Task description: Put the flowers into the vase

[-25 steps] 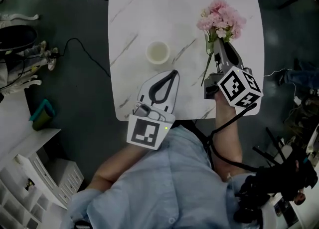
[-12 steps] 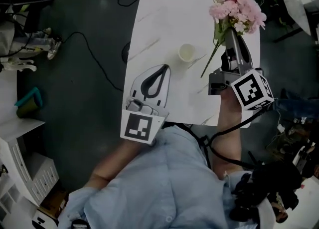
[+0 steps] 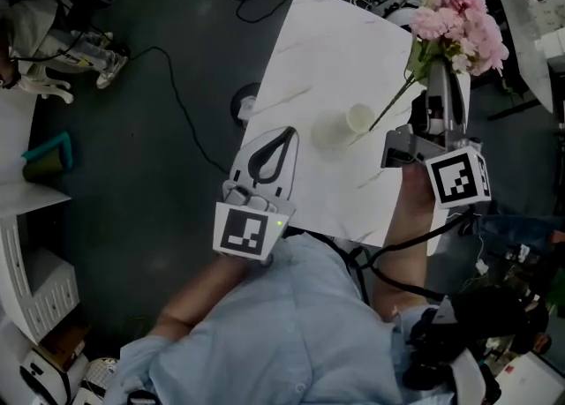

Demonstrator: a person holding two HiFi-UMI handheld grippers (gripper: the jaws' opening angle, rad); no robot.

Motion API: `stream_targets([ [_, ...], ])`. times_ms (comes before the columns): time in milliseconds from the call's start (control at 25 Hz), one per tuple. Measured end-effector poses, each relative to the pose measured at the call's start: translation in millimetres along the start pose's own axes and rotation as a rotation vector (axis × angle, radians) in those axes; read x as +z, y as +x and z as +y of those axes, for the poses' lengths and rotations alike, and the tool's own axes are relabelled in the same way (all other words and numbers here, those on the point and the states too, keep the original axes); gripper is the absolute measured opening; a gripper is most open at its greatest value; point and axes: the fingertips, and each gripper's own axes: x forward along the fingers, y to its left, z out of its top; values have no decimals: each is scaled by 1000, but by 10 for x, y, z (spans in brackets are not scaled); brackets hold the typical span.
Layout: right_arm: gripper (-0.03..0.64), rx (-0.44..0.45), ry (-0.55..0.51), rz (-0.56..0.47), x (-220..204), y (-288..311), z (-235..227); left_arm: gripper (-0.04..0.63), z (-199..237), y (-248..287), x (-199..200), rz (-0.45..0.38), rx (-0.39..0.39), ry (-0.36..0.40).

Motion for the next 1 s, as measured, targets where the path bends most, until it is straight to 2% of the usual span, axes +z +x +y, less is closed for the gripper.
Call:
stream_targets([
  [280,28,45,-29,-3,-430,-33,114,5,121,-198,-286,36,23,-14],
  [560,28,126,-9,-23,-550,-55,33,5,96,-83,-327,112,38,-23],
  [840,31,159,-16,-7,-667,-88,-107,5,8,190,-352,174,-6,-28],
  [1000,35,193,-64,10,-871,-302,-19,5,-68,138,-493,185,-31,-37],
])
